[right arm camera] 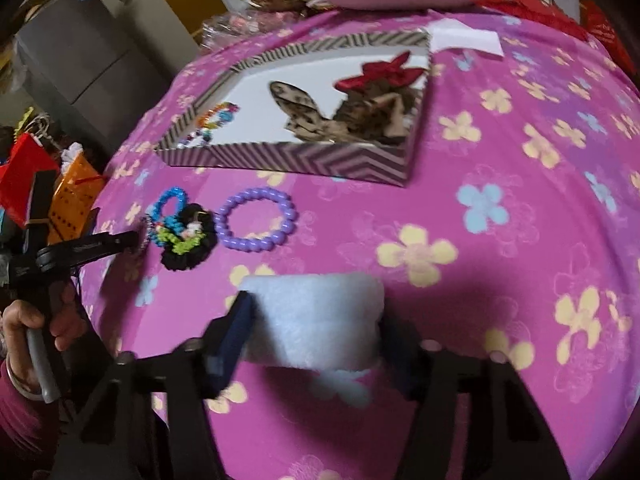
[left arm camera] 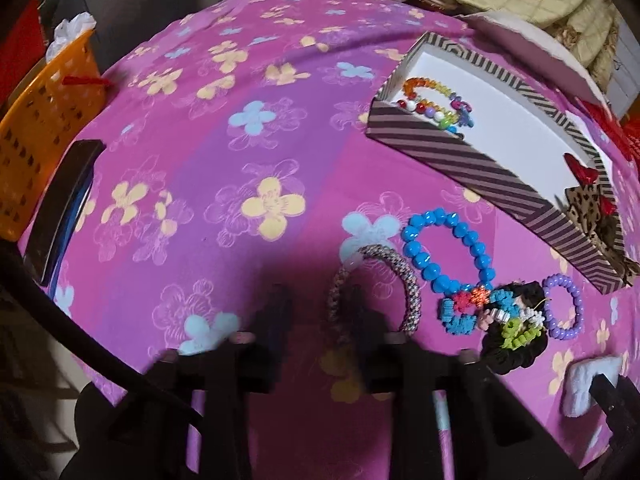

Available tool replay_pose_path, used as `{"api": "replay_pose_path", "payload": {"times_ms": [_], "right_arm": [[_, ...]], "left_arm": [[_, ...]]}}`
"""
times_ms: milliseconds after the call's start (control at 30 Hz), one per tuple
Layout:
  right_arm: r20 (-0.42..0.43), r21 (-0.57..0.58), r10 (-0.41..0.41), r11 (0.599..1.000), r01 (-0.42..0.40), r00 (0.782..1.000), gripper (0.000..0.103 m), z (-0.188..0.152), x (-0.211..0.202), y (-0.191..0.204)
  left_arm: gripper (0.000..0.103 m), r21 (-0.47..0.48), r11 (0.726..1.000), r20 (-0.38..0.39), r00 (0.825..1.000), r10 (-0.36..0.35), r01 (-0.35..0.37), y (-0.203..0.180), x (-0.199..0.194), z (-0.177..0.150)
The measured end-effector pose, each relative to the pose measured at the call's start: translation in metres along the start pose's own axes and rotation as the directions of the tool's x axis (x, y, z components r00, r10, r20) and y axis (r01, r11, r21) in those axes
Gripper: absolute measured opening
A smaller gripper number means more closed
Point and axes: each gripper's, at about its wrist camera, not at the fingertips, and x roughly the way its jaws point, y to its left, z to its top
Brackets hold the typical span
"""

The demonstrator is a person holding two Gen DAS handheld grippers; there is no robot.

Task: Organize jewelry
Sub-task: 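Close the right tool on the scrunchie while the left tool grasps the silver bracelet, then carry the scrunchie into the tray with the right tool while the left drops its bracelet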

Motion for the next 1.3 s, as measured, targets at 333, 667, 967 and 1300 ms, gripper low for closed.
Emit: {"api": "replay_pose_path", "payload": {"times_ms": [333, 667, 967, 1300], "right_arm": [[0.085, -0.038, 0.023, 0.999, -0.02, 0.996, 0.028, 0.015, -0.034, 0.009], [0.162, -0.053, 0.031, 0.998, -0.023, 0.986, 0.028, 0.047, -0.058, 0.014], [0.191, -0.048, 0.012, 0.999, -0.003, 0.981, 0.028, 0.07, -0.061, 0.011], [0.192, -0.048, 0.005, 0.999, 0.004, 0.981, 0.028, 0.086, -0.055, 0.009]], "left_arm": [[0.019, -0.026, 0.989, 0.014, 0.989, -0.146, 0.146, 0.01, -0.025, 0.013], [0.019, 0.007, 0.986, 0.07, 0.984, -0.164, 0.164, -0.005, -0.054, 0.036], [0.019, 0.058, 0.99, 0.104, 0.985, -0.136, 0.131, -0.032, -0.059, 0.055], [0.019, 0.106, 0.992, 0.153, 0.985, -0.079, 0.063, -0.052, -0.056, 0.069]]}}
